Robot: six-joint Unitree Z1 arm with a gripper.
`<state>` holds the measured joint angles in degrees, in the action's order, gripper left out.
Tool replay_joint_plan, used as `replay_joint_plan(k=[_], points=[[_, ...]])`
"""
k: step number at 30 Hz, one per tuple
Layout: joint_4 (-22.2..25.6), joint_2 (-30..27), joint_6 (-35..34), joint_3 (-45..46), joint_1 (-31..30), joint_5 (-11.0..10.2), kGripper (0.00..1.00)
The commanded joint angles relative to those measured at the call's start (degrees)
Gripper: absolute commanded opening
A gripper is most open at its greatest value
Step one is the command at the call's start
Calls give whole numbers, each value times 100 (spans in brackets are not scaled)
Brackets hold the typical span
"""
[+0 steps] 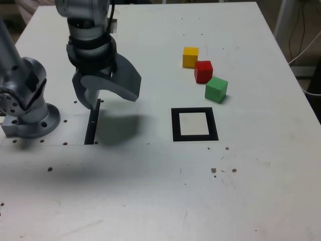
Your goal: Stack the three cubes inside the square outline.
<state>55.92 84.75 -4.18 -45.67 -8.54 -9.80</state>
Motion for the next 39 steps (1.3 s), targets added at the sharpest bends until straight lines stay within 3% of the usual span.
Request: replay_joint_plan(k=[1, 12, 17, 23, 31, 39], points=[[-11, -50, 4, 2, -5, -4, 99], [-30, -56, -6, -2, -5, -70, 99], [22, -48, -12, -100, 21, 196, 100], [804, -40, 273, -373, 400, 625, 100], [1084, -73, 382, -777, 948, 792, 100], [1517, 182, 939, -1873, 1349, 933, 100]])
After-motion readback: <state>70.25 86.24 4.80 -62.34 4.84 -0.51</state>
